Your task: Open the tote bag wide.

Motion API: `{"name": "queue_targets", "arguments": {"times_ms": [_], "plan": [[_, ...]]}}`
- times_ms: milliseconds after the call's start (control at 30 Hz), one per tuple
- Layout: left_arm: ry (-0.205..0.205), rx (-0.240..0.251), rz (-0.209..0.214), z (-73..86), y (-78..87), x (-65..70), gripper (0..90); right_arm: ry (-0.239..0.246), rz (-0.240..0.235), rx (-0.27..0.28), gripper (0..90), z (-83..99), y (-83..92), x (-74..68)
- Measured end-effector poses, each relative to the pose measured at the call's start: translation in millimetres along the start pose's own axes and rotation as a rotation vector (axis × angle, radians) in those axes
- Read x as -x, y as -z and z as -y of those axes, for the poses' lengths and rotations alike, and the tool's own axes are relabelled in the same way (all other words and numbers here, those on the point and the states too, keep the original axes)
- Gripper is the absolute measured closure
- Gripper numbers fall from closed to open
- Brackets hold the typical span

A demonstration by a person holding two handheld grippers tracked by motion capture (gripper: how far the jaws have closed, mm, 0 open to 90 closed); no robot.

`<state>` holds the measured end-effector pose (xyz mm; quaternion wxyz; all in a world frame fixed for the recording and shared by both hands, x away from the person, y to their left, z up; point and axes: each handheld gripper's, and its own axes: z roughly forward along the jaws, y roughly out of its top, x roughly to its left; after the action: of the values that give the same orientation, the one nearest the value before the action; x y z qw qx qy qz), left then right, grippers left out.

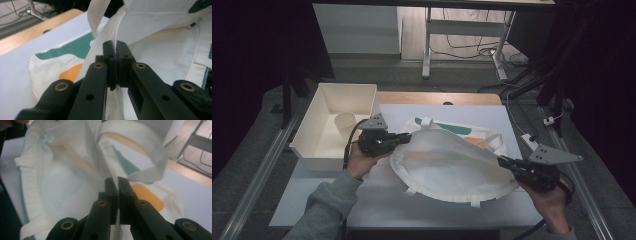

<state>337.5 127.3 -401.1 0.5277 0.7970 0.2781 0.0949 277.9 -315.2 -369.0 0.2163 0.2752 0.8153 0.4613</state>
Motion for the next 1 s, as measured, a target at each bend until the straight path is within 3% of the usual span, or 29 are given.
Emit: {"name": "queue_targets", "arguments": {"times_ms": [100, 200, 400, 667, 1000], "plan": [[0.011, -0.012, -0.012, -0.2, -5.7, -3.4, 87.2, -0.030, 0.025, 0.027, 87.8, -5.4, -6.2, 13.5], [0.007, -0.047, -0.041, 0.8, -16.4, -7.1, 87.2, -0.055, 0.059, 0.013, 87.8, -7.0, -20.8, 27.8], [0.042, -0.069, -0.062, 2.7, -33.8, -17.6, 87.1, -0.119, 0.098, -0.006, 87.8, -4.9, -50.9, 56.2], [0.047, -0.145, -0.097, 11.0, -58.5, -24.5, 87.1, -0.166, 0.152, -0.097, 87.8, 12.9, -92.4, 77.6], [0.055, -0.244, -0.103, 25.4, -88.7, -31.6, 87.0, -0.171, 0.185, -0.271, 87.8, 44.7, -131.4, 87.2]]}}
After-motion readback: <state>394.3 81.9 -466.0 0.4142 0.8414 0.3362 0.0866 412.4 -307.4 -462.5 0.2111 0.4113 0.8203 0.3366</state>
